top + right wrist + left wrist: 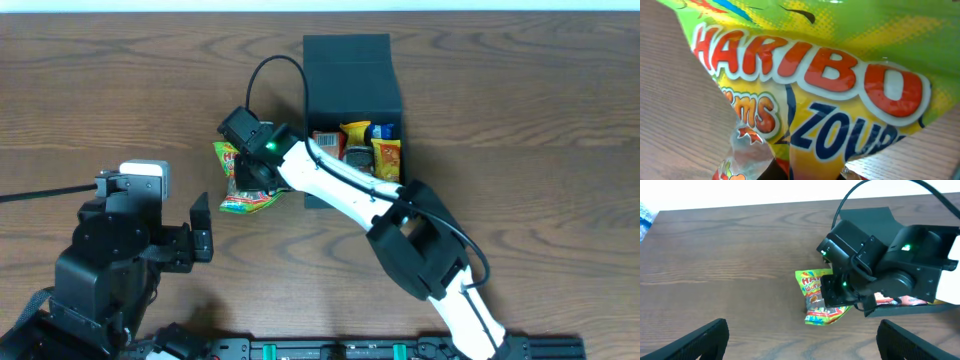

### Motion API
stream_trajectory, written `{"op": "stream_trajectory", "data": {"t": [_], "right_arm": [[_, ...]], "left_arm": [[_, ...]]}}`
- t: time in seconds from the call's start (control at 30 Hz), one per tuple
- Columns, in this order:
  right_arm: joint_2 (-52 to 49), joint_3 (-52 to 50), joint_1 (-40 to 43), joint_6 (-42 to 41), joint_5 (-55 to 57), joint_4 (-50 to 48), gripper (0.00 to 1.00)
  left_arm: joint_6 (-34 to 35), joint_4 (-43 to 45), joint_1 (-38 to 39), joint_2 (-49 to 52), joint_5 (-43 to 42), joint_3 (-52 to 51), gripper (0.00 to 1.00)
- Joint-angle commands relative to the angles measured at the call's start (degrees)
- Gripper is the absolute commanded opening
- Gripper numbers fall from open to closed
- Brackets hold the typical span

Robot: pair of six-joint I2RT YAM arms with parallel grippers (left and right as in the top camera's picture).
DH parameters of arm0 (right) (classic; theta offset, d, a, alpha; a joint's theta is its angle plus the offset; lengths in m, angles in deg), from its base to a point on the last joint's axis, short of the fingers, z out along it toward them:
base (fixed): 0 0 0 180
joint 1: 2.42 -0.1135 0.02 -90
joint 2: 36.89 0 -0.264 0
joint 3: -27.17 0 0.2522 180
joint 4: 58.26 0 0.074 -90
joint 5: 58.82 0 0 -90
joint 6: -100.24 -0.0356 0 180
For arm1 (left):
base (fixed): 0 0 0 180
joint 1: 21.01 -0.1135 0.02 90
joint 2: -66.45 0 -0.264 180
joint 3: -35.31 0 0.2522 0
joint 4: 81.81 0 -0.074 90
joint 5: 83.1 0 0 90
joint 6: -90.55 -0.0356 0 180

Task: Pack container
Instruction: 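Lift the Haribo bag and lower it into the box's left side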

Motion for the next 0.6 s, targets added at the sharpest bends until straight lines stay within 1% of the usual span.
{"op": "stream_trajectory", "data": {"t": [0.0,0.13,0.27,0.43,0.57], "right_arm": [[4.79,0.46,-0.37,1.18,4.09,0.28,0.08],[7.93,0.46,-0.07,2.82,7.08,0.31,0.08],[11.78,0.46,0.74,4.68,7.48,0.66,0.08],[17.99,0.44,2.36,4.81,9.97,4.55,0.09],[21.57,0.42,5.07,7.85,11.58,8.57,0.09]], "left_arm": [[-1.01,-0.07,-0.37,-0.02,1.03,0.76,0.95],[-1.01,-0.07,-0.37,-0.02,1.03,0.76,0.95],[-1.01,-0.07,-0.37,-0.02,1.03,0.76,0.95],[-1.01,-0.07,-0.37,-0.02,1.03,0.76,0.95],[-1.01,-0.07,-0.37,-0.02,1.03,0.76,0.95]]}}
